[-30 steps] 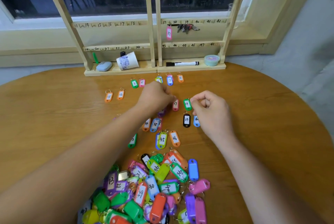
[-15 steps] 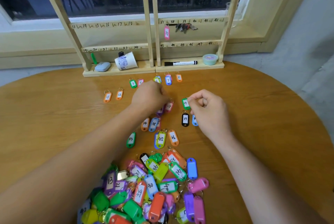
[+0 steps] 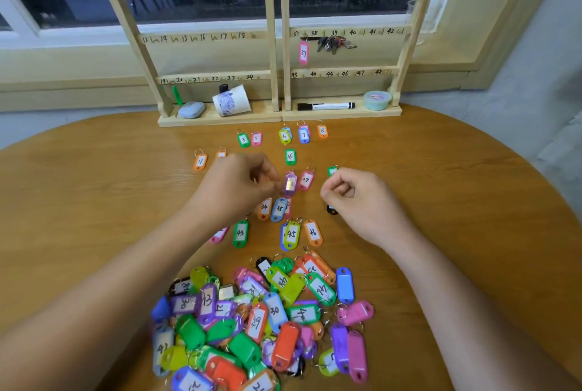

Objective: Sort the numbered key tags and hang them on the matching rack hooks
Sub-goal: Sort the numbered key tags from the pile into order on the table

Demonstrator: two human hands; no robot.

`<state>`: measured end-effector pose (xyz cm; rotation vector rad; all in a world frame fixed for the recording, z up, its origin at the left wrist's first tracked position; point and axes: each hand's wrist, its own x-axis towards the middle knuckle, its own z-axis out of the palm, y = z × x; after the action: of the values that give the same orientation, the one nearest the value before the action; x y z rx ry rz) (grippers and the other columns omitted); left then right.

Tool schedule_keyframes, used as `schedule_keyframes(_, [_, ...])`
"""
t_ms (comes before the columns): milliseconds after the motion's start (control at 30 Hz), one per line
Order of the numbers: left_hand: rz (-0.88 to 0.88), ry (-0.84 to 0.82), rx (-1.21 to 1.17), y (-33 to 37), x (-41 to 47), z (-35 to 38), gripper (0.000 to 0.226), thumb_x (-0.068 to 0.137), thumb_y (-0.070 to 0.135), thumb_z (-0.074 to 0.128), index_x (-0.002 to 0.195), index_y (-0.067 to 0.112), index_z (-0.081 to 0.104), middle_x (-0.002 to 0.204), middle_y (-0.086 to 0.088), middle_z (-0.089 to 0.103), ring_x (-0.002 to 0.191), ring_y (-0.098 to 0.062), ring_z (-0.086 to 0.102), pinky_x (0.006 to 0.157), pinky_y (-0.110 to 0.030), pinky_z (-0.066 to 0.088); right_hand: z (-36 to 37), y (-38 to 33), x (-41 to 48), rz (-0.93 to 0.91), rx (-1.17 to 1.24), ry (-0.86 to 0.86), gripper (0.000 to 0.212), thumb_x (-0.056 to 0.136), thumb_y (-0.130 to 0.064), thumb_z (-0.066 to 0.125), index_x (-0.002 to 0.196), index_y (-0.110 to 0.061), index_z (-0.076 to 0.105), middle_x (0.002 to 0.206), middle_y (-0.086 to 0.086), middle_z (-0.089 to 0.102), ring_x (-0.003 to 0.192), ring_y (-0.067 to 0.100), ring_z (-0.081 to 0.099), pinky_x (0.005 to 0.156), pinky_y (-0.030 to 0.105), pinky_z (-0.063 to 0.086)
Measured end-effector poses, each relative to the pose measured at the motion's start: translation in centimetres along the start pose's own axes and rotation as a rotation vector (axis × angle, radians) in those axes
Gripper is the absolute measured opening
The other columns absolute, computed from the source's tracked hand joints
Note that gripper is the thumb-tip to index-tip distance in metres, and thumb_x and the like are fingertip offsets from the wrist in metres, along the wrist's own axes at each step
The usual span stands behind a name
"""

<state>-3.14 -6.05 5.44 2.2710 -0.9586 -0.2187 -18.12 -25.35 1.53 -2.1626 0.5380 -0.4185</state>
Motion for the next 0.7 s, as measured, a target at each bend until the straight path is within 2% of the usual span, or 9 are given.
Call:
schedule_keyframes(67, [-0.009,-0.016,-0.002,-0.6,-1.9,-0.6,0.01,0.092,0.029,0.081,0.084,0.03,0.074,0.071,0.01,0.071,0.068,-0.003,0.064,0.058,-0.015,0.044,0.0,-0.1,-0.6,-0.005,-0.042,-0.046,0.014,0.093,-0.022,0.076,0.081,-0.027,0.073,0.075,-0.011,0.069,0.066,0.01,0.064,0.065,0.032,0.052])
schedule_keyframes(167, [-0.04,-0.019,-0.025,-1.7,-4.6,-1.3,0.01,0.09,0.029,0.083,0.084,0.03,0.075,0.074,0.014,0.071,0.064,-0.003,0.063,0.063,-0.027,0.049,-0.2,-0.1,-2.2,-0.015,-0.076,-0.11,0.013,0.093,-0.022,0.076,0.081,-0.027,0.073,0.078,-0.008,0.069,0.068,0.014,0.063,0.068,0.036,0.054])
schedule_keyframes(233, [-0.063,-0.031,-0.014,-2.5,-6.4,-1.7,0.008,0.089,0.03,0.083,0.085,0.031,0.076,0.078,0.016,0.073,0.07,-0.004,0.064,0.065,-0.024,0.049,-0.5,0.1,-3.5,-0.017,-0.084,-0.162,0.013,0.092,-0.021,0.075,0.081,-0.028,0.072,0.079,-0.007,0.069,0.064,0.01,0.059,0.068,0.038,0.053])
schedule_keyframes(333, [-0.068,-0.043,-0.008,-3.9,-8.7,-2.2,0.009,0.089,0.032,0.086,0.087,0.033,0.077,0.082,0.018,0.074,0.079,-0.006,0.066,0.069,-0.018,0.049,-1.0,0.3,-5.4,-0.021,-0.102,-0.218,0.013,0.091,-0.019,0.076,0.084,-0.029,0.074,0.081,-0.01,0.068,0.062,0.003,0.054,0.064,0.03,0.05])
schedule_keyframes(433, [-0.086,-0.035,-0.022,-5.2,-10.7,-2.8,0.009,0.088,0.031,0.088,0.088,0.033,0.078,0.081,0.019,0.072,0.07,0.001,0.063,0.063,-0.009,0.043,-1.7,0.4,-7.3,-0.054,-0.107,-0.224,0.015,0.09,-0.017,0.079,0.086,-0.03,0.074,0.086,-0.016,0.065,0.067,0.005,0.054,0.062,0.015,0.043])
schedule_keyframes(533, [-0.101,-0.045,-0.037,-6.5,-12.6,-3.5,0.011,0.087,0.028,0.088,0.09,0.033,0.08,0.081,0.024,0.071,0.067,0.005,0.061,0.059,-0.006,0.042,-1.8,0.4,-8.7,-0.09,-0.117,-0.226,0.013,0.089,-0.023,0.083,0.089,-0.034,0.075,0.093,-0.014,0.063,0.075,0.011,0.057,0.065,0.014,0.042])
schedule_keyframes(600, [-0.096,-0.066,-0.035,-7.5,-13.5,-3.9,0.015,0.087,0.03,0.088,0.096,0.039,0.079,0.093,0.023,0.073,0.08,0.001,0.066,0.066,-0.008,0.045,-1.3,0.4,-9.2,-0.099,-0.1,-0.224,0.013,0.088,-0.027,0.085,0.091,-0.035,0.074,0.094,-0.012,0.061,0.081,0.015,0.059,0.068,0.015,0.044])
schedule_keyframes(700, [-0.089,-0.126,-0.053,-8.6,-14.2,-4.6,0.025,0.088,0.036,0.084,0.11,0.046,0.077,0.112,0.015,0.072,0.096,-0.011,0.069,0.081,-0.024,0.052,-0.5,0.0,-9.2,-0.101,-0.086,-0.211,0.014,0.089,-0.03,0.085,0.094,-0.034,0.074,0.092,-0.011,0.061,0.083,0.015,0.058,0.071,0.015,0.043])
